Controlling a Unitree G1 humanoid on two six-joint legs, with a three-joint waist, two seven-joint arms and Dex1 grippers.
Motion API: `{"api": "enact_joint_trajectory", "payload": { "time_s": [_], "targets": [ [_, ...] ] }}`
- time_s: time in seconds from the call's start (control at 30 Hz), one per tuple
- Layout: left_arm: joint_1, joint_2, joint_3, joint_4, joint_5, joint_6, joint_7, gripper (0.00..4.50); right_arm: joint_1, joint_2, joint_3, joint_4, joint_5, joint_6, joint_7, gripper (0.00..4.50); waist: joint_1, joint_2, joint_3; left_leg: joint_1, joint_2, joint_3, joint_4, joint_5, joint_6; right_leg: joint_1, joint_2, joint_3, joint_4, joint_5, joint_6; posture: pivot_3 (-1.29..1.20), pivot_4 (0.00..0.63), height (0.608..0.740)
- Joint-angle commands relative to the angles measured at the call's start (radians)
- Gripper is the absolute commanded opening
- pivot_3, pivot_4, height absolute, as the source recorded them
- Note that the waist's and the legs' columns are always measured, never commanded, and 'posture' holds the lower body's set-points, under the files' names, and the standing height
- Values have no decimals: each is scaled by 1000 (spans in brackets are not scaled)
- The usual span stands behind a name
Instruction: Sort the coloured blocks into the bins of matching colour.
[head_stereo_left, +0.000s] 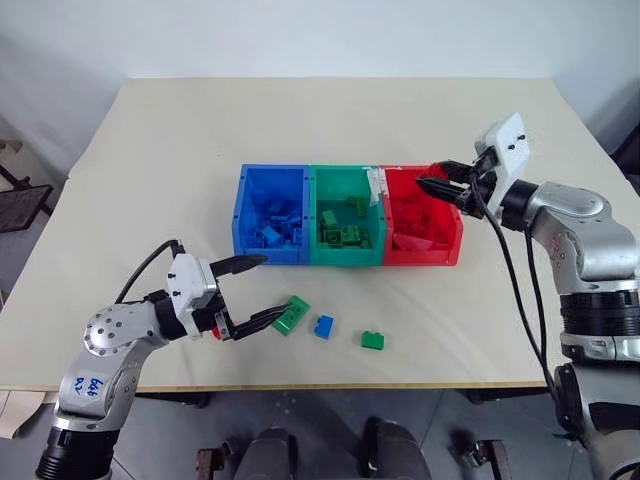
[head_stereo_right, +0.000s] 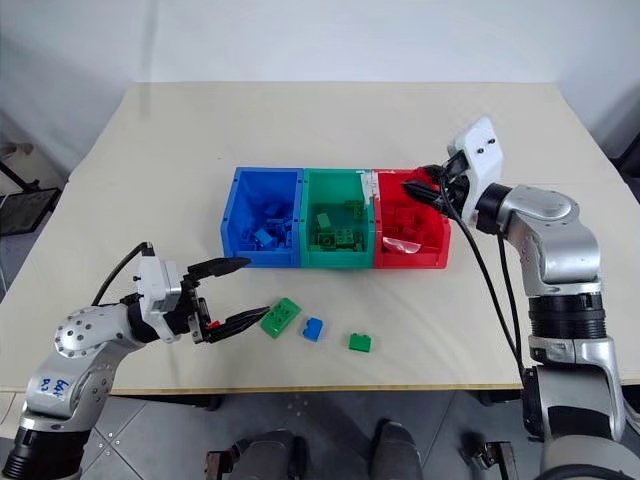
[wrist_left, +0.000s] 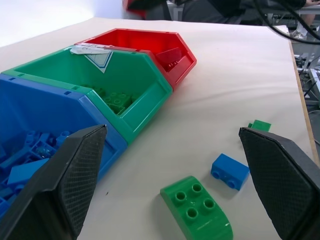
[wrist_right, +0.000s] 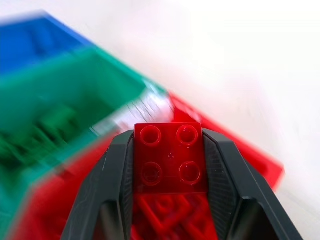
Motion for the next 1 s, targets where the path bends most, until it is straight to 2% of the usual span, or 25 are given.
{"api": "enact_joint_trajectory", "payload": {
  "time_s": [0.03, 0.1, 0.27, 0.33, 0.43, 0.6, 0.7, 0.8, 0.9, 1.0],
  "targets": [
    [5, 6, 28, -41, -13, 3, 18, 4500, -47, 4, 0, 54, -17, -58, 22, 2200, -5, 0, 0, 0, 0, 0, 0, 0, 0, 0, 0, 0, 0, 0, 0, 0, 150, 740],
    [12, 0, 34, -55, -25, 18, 33, 4500, -53, 6, -7, 68, -14, -74, 35, 2748, -6, 0, 0, 0, 0, 0, 0, 0, 0, 0, 0, 0, 0, 0, 0, 0, 150, 740],
    [13, -2, 24, -61, -27, 30, 33, 4500, -27, -27, -33, 37, -14, -94, 42, 4470, -3, 0, 0, 0, 0, 0, 0, 0, 0, 0, 0, 0, 0, 0, 0, 0, 150, 740],
    [3, 0, 11, -49, -20, 26, 19, 4500, 17, -54, -50, -19, 2, -85, 65, 4470, 2, 0, 0, 0, 0, 0, 0, 0, 0, 0, 0, 0, 0, 0, 0, 0, 150, 740],
    [-14, 41, -25, -23, -2, 35, -47, 4500, 170, -124, -95, -170, 53, -109, 155, 4470, 15, 0, 0, -1, 0, -1, 0, 0, 0, 0, 0, -1, 0, 0, 0, 0, 150, 740],
    [-83, 46, -87, 57, 39, -23, -128, 4500, 469, -180, -264, -401, 191, -143, 259, 4470, 24, 0, 0, -1, 0, 1, 0, 0, 0, 0, 0, -1, -2, 0, 0, 0, 150, 740],
    [-124, 36, -135, 103, 65, -76, -183, 4500, 674, -231, -340, -485, 176, -197, 330, 4470, 27, 0, 0, 0, 0, 1, 1, 0, 0, 1, 0, 0, -2, 0, 0, 0, 150, 740],
    [-162, 8, -149, 137, 44, -84, -205, 4500, 821, -278, -401, -475, 142, -270, 385, 4470, 26, 0, 0, 1, 0, 2, 2, 0, 0, 2, 0, 1, -2, 0, 0, 0, 150, 740],
    [-194, 6, -160, 170, 59, -106, -239, 4500, 887, -298, -420, -454, 134, -301, 399, 4470, 22, 0, 0, 1, 0, 3, 2, 0, 1, 2, 0, 2, -2, 0, 0, 0, 150, 740],
    [-212, 15, -159, 198, 70, -126, -265, 4500, 898, -299, -379, -507, 146, -272, 397, 4470, 18, 0, 0, 3, 0, 5, 1, 0, 1, 2, 0, 4, -1, 0, 0, 0, 150, 740]
  ]
}}
